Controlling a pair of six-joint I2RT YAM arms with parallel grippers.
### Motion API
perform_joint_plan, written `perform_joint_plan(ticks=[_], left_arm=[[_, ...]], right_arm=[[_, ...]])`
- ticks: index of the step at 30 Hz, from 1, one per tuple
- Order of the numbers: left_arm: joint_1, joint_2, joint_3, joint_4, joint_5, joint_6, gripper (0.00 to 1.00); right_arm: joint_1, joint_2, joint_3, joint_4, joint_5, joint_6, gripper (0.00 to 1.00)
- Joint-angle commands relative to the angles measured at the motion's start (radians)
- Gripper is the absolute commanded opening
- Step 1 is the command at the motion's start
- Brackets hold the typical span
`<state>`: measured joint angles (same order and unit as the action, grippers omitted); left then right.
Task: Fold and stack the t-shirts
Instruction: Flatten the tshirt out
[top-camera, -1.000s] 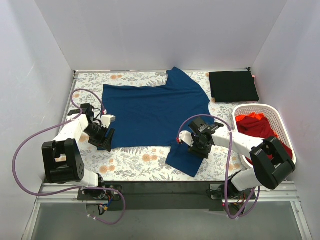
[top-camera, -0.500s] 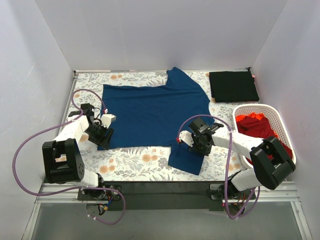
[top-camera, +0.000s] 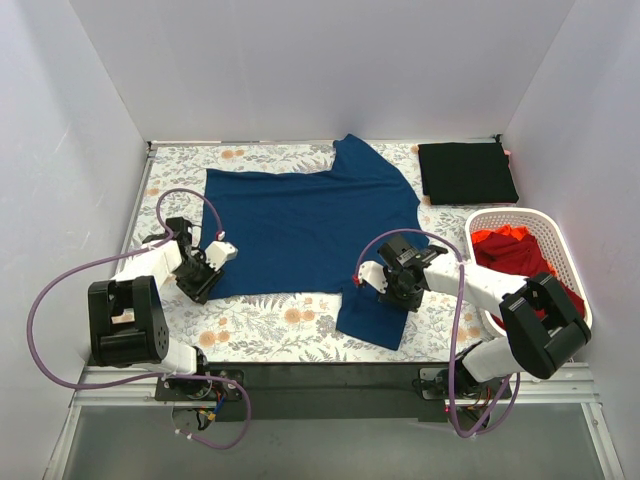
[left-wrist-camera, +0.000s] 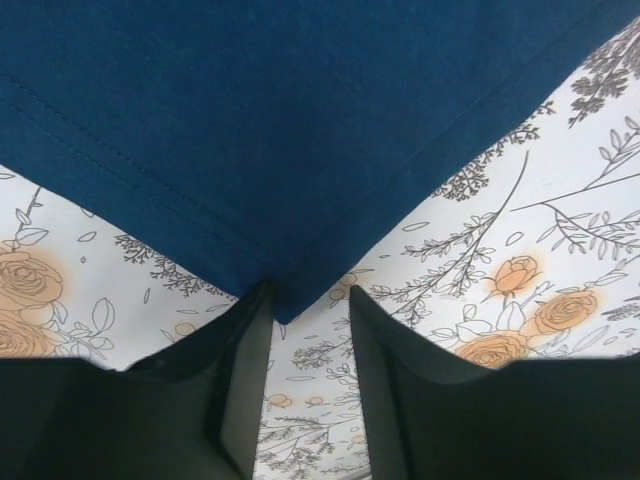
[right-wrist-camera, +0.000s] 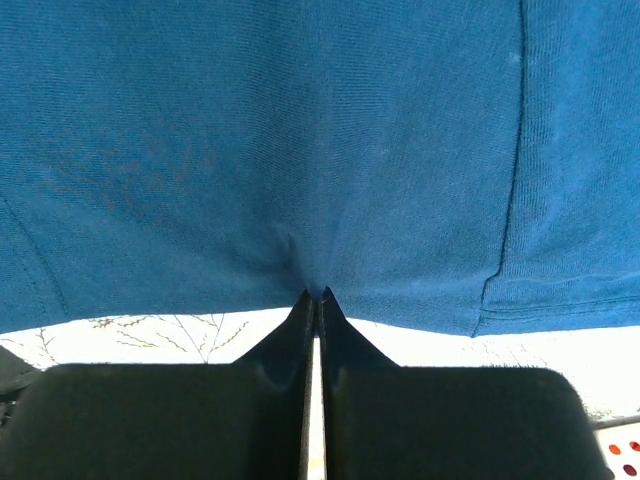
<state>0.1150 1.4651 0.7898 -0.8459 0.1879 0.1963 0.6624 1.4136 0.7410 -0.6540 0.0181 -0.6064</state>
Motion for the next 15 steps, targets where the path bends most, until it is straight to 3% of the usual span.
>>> perform_joint_plan(ticks=[1,4,9,15], left_arm=[[0.003,-0.014,-0.04,0.036,-0.033,0.071,0.3],[0.003,-0.035,-0.055,0.033,-0.039,0.086,0.23],[0.003,-0.074,-0.066,0.015,-0.045,0.104,0.02],[0.015,-0.123,-0.035,-0.054,-0.013,0.124,0.0]], right_arm=[[-0.006,-0.016,0.024,-0.036,-0.049,-0.009,0.01],[-0.007,-0.042,0.021,-0.065,-0.061,-0.012,0.01],[-0.012,-0.087,0.034,-0.113,-0.087,-0.024,0.01],[-0.021,-0.148,0.061,-0.179,-0.098,-0.039,0.01]])
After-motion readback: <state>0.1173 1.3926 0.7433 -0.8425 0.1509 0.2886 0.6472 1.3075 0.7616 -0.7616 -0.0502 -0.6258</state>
